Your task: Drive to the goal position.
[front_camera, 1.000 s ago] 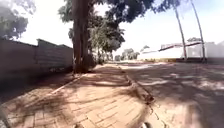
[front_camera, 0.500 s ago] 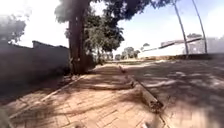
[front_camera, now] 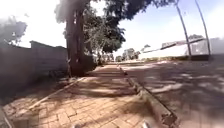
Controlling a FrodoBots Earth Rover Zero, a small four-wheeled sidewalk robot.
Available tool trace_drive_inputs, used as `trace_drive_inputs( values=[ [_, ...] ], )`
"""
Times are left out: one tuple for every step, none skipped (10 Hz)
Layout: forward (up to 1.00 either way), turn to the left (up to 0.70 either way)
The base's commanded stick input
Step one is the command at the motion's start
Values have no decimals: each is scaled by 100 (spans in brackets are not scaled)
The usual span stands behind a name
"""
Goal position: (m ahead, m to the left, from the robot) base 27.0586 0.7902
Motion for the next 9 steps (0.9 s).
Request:
trace_drive_inputs(
  values=[
    [70,0],
    [70,0],
    [70,0],
    [70,0],
    [70,0],
    [70,0],
    [70,0],
    [70,0],
    [70,0]
  ],
)
